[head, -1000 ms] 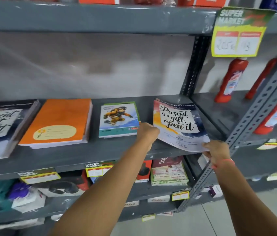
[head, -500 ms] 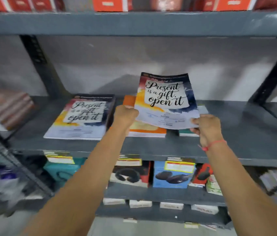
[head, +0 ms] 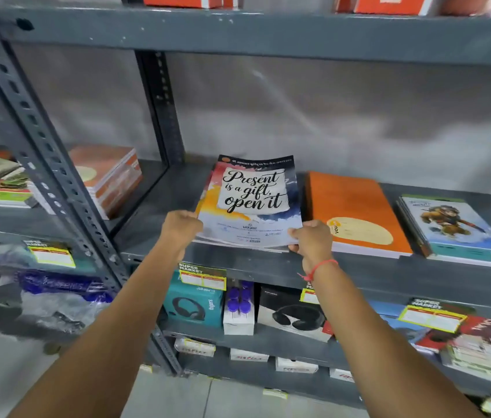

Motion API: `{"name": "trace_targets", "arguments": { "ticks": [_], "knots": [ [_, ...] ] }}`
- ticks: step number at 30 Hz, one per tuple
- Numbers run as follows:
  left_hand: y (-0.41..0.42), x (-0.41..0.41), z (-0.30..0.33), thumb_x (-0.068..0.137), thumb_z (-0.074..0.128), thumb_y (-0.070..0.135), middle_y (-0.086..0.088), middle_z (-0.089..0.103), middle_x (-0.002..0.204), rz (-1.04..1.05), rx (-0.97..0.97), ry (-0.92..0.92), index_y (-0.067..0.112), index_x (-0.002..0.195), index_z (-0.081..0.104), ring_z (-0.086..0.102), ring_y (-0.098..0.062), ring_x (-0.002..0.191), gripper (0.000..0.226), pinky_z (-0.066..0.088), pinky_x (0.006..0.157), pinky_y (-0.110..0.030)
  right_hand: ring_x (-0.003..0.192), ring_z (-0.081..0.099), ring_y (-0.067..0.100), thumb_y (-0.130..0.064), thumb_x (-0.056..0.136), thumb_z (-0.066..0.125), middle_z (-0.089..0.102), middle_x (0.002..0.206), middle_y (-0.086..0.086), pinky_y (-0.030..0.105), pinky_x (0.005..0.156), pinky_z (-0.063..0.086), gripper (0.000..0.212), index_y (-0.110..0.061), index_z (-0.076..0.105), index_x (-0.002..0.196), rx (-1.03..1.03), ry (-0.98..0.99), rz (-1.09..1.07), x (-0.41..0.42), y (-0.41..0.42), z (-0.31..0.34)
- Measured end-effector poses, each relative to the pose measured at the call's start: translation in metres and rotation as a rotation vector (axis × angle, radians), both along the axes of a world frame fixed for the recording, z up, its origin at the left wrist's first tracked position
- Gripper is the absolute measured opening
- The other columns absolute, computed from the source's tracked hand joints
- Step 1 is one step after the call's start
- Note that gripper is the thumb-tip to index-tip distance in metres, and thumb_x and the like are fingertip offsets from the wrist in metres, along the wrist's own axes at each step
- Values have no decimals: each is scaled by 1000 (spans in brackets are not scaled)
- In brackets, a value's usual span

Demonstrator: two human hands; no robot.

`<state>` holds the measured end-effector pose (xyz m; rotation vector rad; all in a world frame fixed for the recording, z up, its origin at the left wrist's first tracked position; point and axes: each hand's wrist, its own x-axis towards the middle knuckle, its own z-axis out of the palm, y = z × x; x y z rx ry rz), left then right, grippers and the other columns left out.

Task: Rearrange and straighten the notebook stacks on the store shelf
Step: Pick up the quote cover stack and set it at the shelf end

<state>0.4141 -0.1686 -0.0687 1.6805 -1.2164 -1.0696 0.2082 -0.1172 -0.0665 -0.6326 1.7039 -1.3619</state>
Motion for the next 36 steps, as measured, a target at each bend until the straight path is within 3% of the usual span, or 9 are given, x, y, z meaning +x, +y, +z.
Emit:
{"name": "trace_targets", "arguments": {
  "ticks": [5,8,10,14,17,25,28,31,36],
  "knots": [
    [-9,11,-25,74,54,4,-11,56,78,-23,-1,-28,12,77,63,47,-24,75,13,37,70,-30,83,48,22,-11,83,59,54,89,8,24,63,37,17,-2,57,97,10,305,32,9,-5,-23],
    [-10,20,-36,69,58,17,-12,60,96,-26,-60,-46,22,100,66,55,-32,91,32,46,87,-37,86,52,24,-17,83,59,60,96,12,23,59,36,22,-2,58,99,-44,346,34,11,-6,-39],
    [-8,25,-39,80,60,18,-8,53,130,13,-72,129,20,124,55,50,-29,120,44,39,105,-40,105,54,23,-19,87,56,59,120,12,25,85,41,36,-5,55,120,-89,280,8,13,-6,-48],
    [-10,18,-43,95,39,33,8,44,142,-5,-66,426,21,137,40,35,-12,133,44,24,112,-29,139,29,14,-34,94,43,31,152,-2,30,115,20,53,-18,31,143,-163,50,31,14,-7,-57],
    [-14,10,-53,95,32,41,16,50,125,-19,-38,476,28,130,49,38,-6,123,40,24,114,-31,135,24,3,-38,95,35,25,154,-6,24,110,17,54,-23,24,146,-189,-37,102,19,-13,-57],
    [-19,15,-65,95,39,33,2,32,152,-94,-91,472,25,141,34,28,-18,140,47,16,119,-45,129,24,-2,-35,94,39,23,153,-11,21,104,17,58,-27,17,147,-237,1,244,17,-16,-63],
    [-18,31,-67,81,62,27,-3,40,147,-247,-153,508,15,143,29,41,-13,132,71,27,116,-33,116,44,-6,-17,88,54,40,139,-22,14,99,33,67,-22,21,146,-295,-23,321,8,-12,-65],
    [-15,47,-70,49,83,41,14,67,117,-385,-138,501,23,137,36,62,5,104,101,48,85,-7,110,52,-5,3,81,59,53,122,-20,7,91,44,75,-19,26,145,-289,68,398,2,-2,-71],
    [-11,52,-78,84,51,-8,24,73,93,-354,-115,453,10,140,33,64,10,92,62,49,80,-4,96,55,-18,9,83,55,54,106,-30,6,94,41,70,-15,30,143,-281,120,353,3,4,-73]
  ]
}}
